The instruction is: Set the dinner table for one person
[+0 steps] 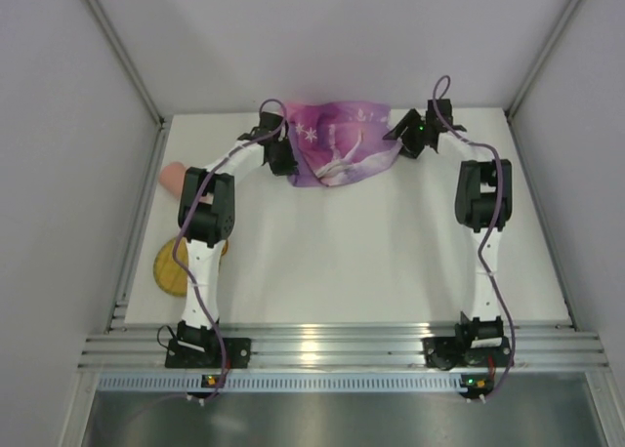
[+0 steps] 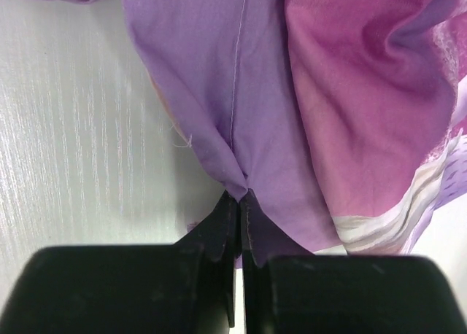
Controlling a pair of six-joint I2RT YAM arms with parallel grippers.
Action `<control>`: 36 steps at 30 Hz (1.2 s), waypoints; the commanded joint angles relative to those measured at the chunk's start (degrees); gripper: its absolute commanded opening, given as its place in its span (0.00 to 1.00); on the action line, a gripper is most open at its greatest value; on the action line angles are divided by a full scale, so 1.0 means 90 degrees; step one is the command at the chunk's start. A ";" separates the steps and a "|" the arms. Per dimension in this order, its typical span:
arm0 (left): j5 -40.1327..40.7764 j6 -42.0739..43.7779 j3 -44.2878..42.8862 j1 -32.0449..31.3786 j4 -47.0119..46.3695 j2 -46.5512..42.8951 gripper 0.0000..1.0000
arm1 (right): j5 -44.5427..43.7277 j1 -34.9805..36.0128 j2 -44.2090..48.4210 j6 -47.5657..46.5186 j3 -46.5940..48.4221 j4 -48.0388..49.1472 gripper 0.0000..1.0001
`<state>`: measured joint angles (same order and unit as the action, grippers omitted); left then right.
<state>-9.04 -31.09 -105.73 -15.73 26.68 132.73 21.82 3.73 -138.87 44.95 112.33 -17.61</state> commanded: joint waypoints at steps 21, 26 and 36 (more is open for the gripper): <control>0.0359 0.0233 0.0409 0.0185 0.1225 -0.2490 0.00 | 0.0202 -0.1897 0.4675 -0.0229 -0.3941 0.0081 0.00; 0.0233 -0.0070 0.1112 0.0156 0.1518 -0.3447 0.00 | 0.0280 -0.1714 0.5624 -0.0160 -0.4901 -0.0104 0.00; 0.0545 -0.0480 0.3171 0.0038 0.1997 -0.4882 0.00 | 0.0047 -0.1605 0.7059 -0.0628 -0.6874 -0.1178 0.00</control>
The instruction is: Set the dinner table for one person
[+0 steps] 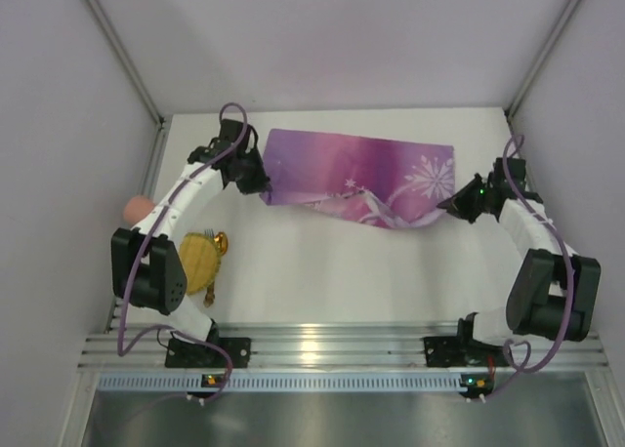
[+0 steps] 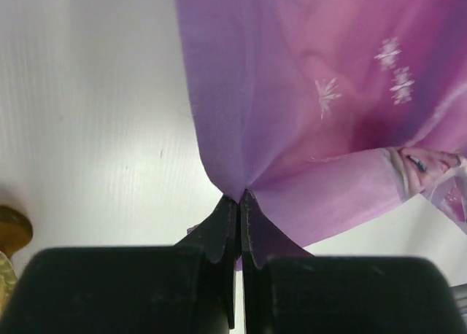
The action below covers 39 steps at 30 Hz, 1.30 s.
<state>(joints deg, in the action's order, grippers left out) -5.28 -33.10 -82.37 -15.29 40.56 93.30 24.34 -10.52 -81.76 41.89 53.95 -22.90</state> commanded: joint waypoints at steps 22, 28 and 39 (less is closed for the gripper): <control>0.1647 -0.0551 0.1742 -0.0001 0.1645 -0.2769 0.99 | -0.1114 -0.0452 0.2100 -0.0320 -0.0634 -0.2700 1.00; 0.2654 -0.0501 0.1145 0.0398 0.2299 -0.2232 0.99 | 0.0010 -0.0296 0.2336 0.0404 -0.0458 -0.2427 1.00; 0.3879 -0.1049 0.1426 0.1902 0.2087 -0.2416 0.98 | 0.0118 0.0153 0.2162 0.0375 0.0147 -0.2554 1.00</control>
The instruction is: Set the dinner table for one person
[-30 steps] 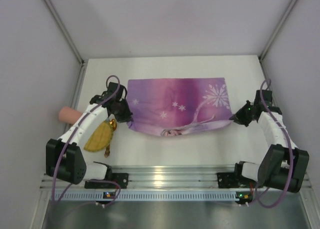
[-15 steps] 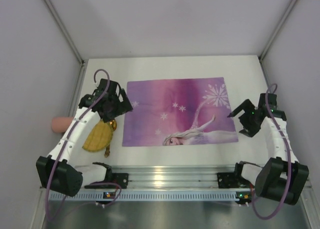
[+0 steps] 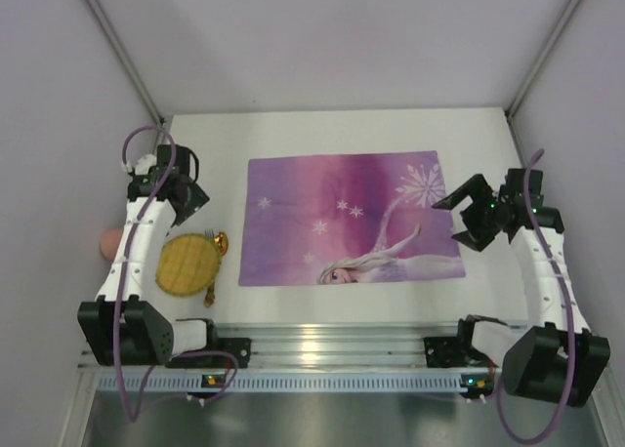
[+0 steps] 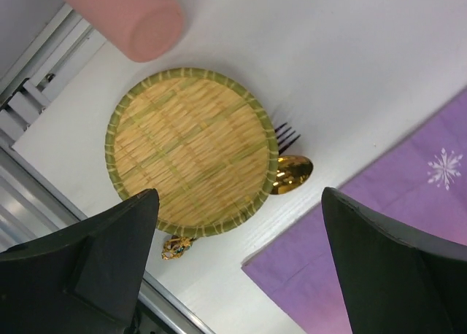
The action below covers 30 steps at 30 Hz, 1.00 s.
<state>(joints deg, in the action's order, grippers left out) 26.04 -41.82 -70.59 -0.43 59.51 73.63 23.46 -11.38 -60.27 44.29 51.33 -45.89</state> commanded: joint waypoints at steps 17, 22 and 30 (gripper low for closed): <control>0.1443 -0.2336 -0.0136 0.2282 0.0596 0.0862 0.98 | 0.0020 0.3197 -0.2971 -0.0370 0.2041 -0.0067 1.00; 0.0974 -0.2150 0.0108 0.3328 0.0041 0.1311 0.98 | 0.0157 0.3295 -0.3293 -0.0615 0.2002 -0.0067 1.00; 0.0623 -0.2501 0.0548 0.3446 -0.0966 0.1741 0.95 | 0.0225 0.3305 -0.3528 -0.0966 0.1875 -0.0048 1.00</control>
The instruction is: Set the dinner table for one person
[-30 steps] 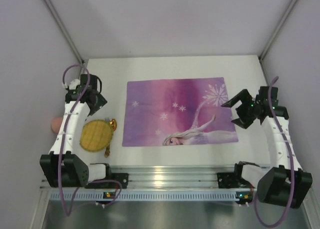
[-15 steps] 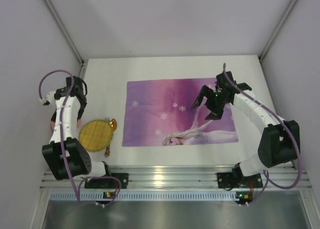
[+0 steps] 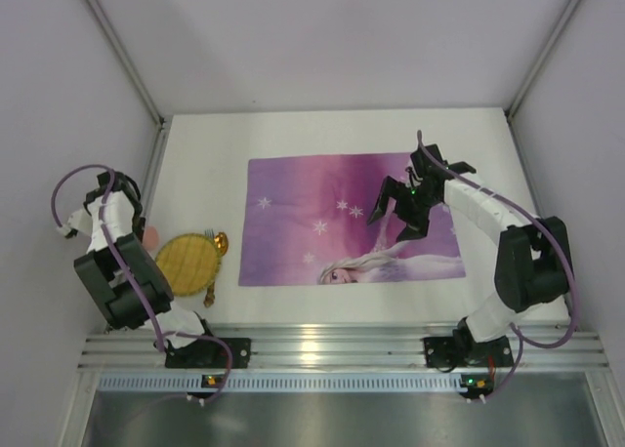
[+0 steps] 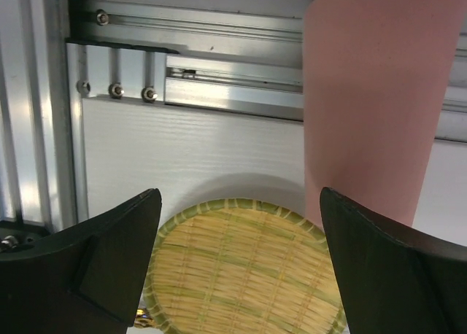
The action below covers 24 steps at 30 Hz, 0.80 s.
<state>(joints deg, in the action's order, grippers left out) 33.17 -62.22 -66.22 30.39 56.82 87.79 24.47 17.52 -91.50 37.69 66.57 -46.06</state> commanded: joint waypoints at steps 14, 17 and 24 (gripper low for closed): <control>-0.1078 -0.0235 0.0062 -0.0008 -0.1762 -0.0037 0.90 | 0.0152 0.0075 -0.0419 -0.0584 0.0035 0.0079 1.00; -0.1058 -0.0343 0.0131 0.0002 -0.2026 0.0118 0.90 | 0.0220 0.0036 -0.0584 -0.0633 0.0074 0.0138 1.00; -0.1010 -0.0860 0.0063 0.0002 -0.1851 0.0792 0.90 | 0.0377 -0.0062 -0.0887 -0.0741 0.0240 0.0138 1.00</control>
<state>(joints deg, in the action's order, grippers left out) 23.83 -66.78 -65.84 30.33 40.60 92.36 26.30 17.37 -98.52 32.32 66.43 -45.80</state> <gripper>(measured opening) 0.899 0.996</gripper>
